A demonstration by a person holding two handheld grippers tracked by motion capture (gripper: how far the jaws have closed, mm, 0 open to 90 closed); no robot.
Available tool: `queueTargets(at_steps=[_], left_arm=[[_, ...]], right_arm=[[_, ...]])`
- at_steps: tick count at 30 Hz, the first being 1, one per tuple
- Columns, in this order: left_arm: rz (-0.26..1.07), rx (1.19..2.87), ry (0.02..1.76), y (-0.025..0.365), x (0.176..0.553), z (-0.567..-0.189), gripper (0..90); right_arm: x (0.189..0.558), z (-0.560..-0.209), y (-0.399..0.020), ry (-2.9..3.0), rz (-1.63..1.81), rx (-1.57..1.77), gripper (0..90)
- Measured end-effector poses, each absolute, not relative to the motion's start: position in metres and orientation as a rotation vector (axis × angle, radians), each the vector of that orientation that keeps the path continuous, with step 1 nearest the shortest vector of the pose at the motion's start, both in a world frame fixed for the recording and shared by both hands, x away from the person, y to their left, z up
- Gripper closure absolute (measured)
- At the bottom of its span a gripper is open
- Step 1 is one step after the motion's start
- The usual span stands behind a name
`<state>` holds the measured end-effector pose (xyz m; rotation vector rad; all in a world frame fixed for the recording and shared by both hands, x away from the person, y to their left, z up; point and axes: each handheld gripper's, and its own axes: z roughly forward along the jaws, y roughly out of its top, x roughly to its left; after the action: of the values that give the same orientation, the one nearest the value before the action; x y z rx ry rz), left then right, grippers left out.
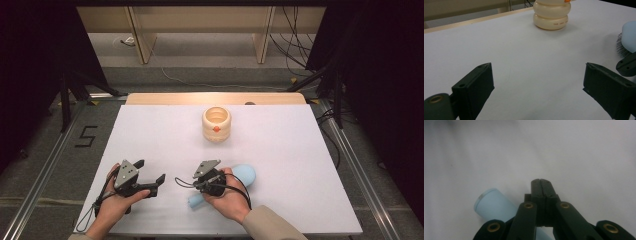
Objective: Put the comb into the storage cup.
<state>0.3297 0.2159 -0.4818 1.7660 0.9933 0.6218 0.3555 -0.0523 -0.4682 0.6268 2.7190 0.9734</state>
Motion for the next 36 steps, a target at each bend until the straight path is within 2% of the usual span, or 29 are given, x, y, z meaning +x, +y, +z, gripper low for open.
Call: queueTargets(at_steps=[36], left_arm=[[0.612,1.768,0.993,0.2156,0.3298,-0.4822,9.1]], right_arm=[[0.3615,-0.4729,-0.0433,2.887,0.753,0.695,90.0]])
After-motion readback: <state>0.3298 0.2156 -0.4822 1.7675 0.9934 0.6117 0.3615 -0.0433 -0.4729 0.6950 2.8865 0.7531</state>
